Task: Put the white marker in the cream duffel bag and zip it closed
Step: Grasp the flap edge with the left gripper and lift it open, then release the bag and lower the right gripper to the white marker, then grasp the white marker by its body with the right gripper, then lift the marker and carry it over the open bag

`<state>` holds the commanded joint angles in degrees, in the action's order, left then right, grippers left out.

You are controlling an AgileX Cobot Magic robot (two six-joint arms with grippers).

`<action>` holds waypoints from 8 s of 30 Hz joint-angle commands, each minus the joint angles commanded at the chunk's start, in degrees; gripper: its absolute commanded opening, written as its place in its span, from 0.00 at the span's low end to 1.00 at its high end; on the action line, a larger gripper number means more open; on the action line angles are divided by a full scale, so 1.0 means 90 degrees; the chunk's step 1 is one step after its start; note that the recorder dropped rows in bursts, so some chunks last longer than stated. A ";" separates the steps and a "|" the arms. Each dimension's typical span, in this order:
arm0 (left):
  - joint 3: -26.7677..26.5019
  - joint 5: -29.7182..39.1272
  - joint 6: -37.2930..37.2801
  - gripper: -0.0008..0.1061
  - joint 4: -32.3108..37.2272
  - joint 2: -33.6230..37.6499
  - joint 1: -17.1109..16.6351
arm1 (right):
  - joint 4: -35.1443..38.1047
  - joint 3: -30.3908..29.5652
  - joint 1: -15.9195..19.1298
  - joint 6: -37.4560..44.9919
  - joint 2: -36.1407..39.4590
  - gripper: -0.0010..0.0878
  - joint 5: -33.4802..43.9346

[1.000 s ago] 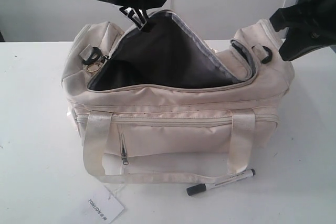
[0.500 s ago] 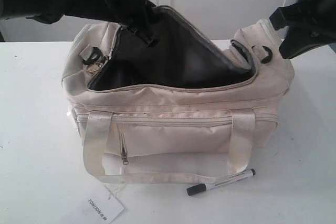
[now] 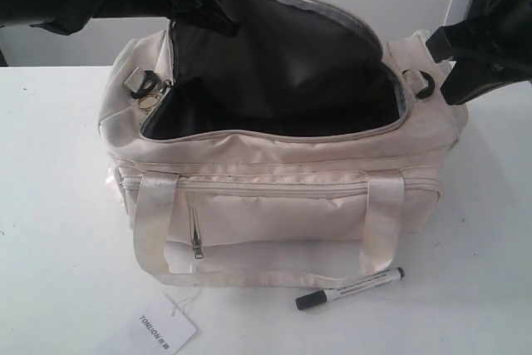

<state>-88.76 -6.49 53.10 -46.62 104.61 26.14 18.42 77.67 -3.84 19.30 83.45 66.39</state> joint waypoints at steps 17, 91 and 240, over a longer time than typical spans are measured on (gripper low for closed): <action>0.0000 -0.0036 -0.1074 0.01 -0.0816 0.0000 -0.0349 | 0.0725 0.0000 0.0000 0.0596 0.0000 0.01 0.0032; 0.0000 -0.0052 -0.1049 0.01 -0.1424 0.0000 -0.0351 | 0.1191 -0.3021 -0.1739 0.8229 -0.0950 0.01 -0.1230; 0.0000 -0.0039 -0.1049 0.01 -0.1424 0.0000 -0.0351 | -0.0043 -0.3021 -0.4705 0.6606 0.0596 0.01 -0.2801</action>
<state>-88.76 -6.84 43.66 -59.43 104.61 22.98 18.03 50.48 -46.19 78.75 88.82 41.18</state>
